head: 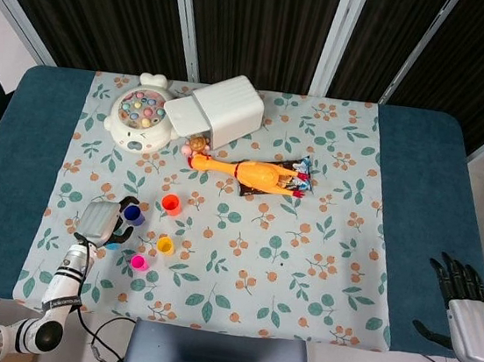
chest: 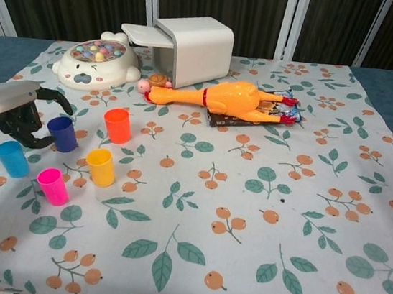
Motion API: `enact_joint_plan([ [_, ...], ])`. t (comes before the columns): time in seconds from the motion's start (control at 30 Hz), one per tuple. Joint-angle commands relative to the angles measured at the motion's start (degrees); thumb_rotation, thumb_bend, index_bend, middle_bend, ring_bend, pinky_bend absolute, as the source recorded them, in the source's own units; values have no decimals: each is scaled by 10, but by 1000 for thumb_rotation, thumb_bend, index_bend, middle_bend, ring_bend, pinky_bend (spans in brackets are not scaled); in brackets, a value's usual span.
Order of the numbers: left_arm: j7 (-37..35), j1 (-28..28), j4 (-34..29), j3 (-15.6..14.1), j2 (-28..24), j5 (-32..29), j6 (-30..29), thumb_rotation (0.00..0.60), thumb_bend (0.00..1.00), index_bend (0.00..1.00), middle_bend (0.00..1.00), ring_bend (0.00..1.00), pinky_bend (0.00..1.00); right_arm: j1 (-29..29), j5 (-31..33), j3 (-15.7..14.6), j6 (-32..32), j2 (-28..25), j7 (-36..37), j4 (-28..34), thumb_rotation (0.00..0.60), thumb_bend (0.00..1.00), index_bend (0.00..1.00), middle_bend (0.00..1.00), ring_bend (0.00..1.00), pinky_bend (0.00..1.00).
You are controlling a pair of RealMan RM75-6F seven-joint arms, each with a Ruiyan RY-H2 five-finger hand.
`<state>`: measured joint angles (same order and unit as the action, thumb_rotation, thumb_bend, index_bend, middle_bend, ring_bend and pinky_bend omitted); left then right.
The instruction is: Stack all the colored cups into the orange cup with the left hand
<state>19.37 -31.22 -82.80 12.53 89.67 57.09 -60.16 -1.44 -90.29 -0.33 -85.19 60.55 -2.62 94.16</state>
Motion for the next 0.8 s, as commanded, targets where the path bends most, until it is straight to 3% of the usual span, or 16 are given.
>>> enact_joint_plan([
  [0.03,0,-2,5,-1,3,1,-2,600,363,304,1000,1000,1000,0,0,0,0,0,0,0,600,205,0,0,0,0],
  [0.53,-18,-16,53,0,29,-1,7,600,360,432,1000,1000,1000,1,0,1,-4,-2,6,0,600,205,0,0,0,0],
  [0.8,-34,-18,46,11,26,7,-6,600,359,480,1000,1000,1000,2,0,1,-4,-3,7,0,600,205,0,0,0,0],
])
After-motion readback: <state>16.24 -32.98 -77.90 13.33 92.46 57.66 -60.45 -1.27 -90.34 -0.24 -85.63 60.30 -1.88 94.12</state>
